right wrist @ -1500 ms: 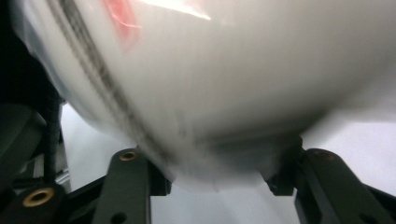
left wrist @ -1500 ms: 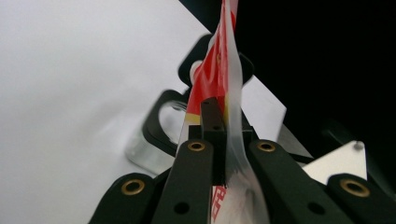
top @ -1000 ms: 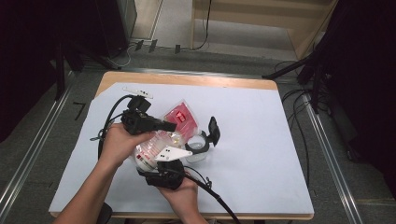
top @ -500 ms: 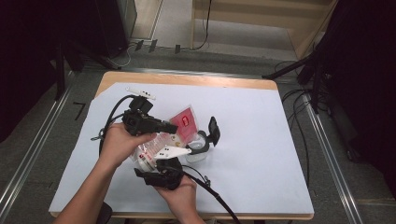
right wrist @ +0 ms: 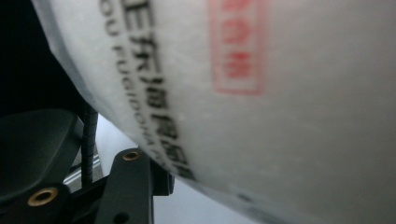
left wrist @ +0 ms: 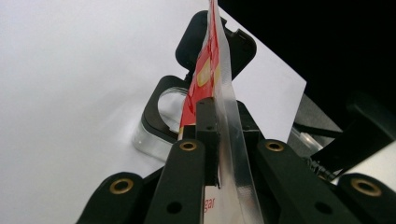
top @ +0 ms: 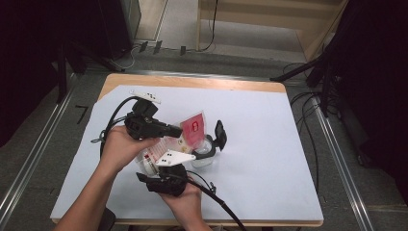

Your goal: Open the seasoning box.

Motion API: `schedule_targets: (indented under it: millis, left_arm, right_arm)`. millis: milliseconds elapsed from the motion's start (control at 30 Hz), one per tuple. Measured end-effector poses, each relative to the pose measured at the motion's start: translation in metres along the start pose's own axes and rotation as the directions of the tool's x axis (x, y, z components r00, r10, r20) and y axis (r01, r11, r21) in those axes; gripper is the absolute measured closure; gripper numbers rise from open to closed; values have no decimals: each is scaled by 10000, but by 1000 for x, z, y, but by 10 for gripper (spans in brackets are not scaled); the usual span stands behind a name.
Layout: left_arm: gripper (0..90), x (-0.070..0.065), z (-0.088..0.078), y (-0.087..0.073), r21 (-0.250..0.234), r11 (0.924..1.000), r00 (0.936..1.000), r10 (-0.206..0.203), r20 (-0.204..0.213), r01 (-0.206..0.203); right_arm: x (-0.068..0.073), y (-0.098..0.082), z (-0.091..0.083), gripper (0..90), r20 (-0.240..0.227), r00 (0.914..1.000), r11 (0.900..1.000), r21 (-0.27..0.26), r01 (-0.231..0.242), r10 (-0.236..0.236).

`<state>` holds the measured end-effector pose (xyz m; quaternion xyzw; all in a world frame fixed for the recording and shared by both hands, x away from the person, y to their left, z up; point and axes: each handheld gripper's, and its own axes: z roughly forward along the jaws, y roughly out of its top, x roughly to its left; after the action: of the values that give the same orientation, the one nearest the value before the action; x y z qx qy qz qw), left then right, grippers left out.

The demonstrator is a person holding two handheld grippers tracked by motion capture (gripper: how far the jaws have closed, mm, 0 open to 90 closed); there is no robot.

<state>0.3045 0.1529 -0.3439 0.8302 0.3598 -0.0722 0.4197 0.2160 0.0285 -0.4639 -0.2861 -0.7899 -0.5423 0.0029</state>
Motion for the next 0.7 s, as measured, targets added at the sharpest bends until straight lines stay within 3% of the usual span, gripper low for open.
schedule_targets:
  millis: [133,267,367,567,700]
  left_arm:
    - [843,2,1,0,-80,9996,9994,-273,203,275]
    - [825,3,1,0,-121,9994,9991,-329,272,333]
    - [761,4,-1,0,-252,9984,9974,-483,538,497]
    - [725,0,-13,1,-529,9976,9973,-406,612,439]
    - [800,-3,-16,2,-362,9993,9999,-97,120,101]
  right_arm:
    - [5,3,1,546,239,9995,9997,169,203,-207]
    - [4,4,1,564,289,9996,9996,258,64,-71]
    - [1,5,1,564,118,9999,9996,254,-116,113]
    - [-5,8,-5,565,23,9978,9978,-44,-665,665]
    - [-7,9,-7,564,56,9965,9964,-165,-837,838]
